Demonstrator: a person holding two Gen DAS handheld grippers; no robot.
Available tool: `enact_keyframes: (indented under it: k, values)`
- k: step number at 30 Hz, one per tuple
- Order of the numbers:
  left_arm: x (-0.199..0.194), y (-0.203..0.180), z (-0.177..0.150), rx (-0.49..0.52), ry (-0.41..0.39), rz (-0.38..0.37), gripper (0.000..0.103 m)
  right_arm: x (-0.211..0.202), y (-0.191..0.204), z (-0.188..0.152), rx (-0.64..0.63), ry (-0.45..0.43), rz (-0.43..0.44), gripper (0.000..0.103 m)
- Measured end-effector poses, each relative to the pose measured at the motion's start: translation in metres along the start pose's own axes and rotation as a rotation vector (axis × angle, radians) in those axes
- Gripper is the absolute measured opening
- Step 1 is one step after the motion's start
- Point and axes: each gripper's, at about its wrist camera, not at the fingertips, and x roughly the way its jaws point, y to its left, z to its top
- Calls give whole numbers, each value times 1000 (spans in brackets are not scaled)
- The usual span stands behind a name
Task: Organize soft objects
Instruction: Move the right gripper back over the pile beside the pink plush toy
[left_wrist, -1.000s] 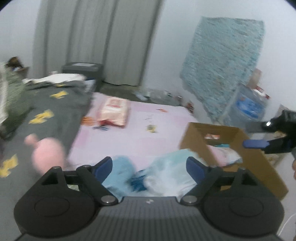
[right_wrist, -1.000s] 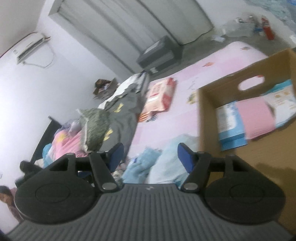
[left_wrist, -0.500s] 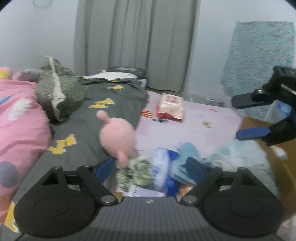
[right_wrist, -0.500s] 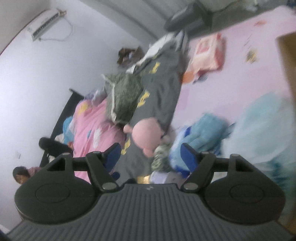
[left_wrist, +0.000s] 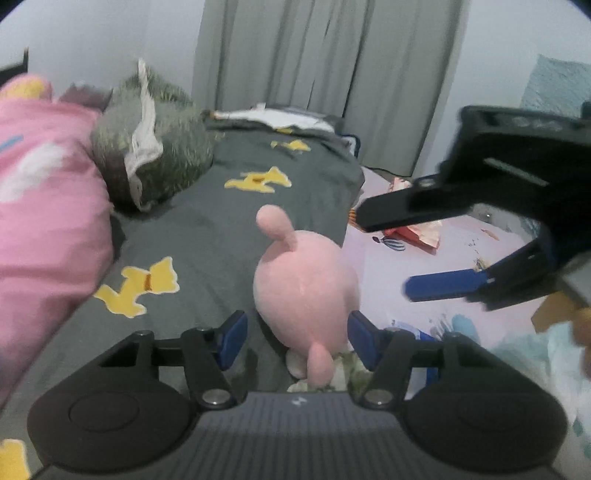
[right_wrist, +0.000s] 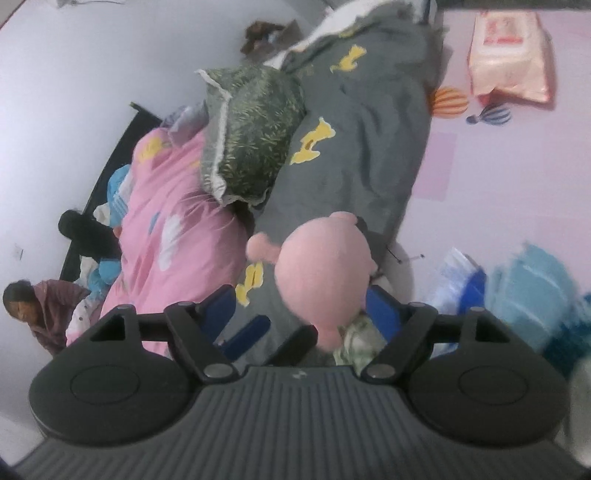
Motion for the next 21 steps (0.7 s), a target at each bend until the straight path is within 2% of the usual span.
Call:
enact_keyframes:
  k: [4,9,14,21]
  values:
    - [16,4,5,-41,35,-47,65,34,-16,17,57,42,15,78]
    - [26,-3,5,-43,44,-63,62,55,-34,20,90,68,29,76]
    - [21,-15,10,-14,13,-47,60,51,-48,19,133,52,76,67]
    - [-3,-35,17,37,-46,-65,59,24,-50,20,165,12,126,66]
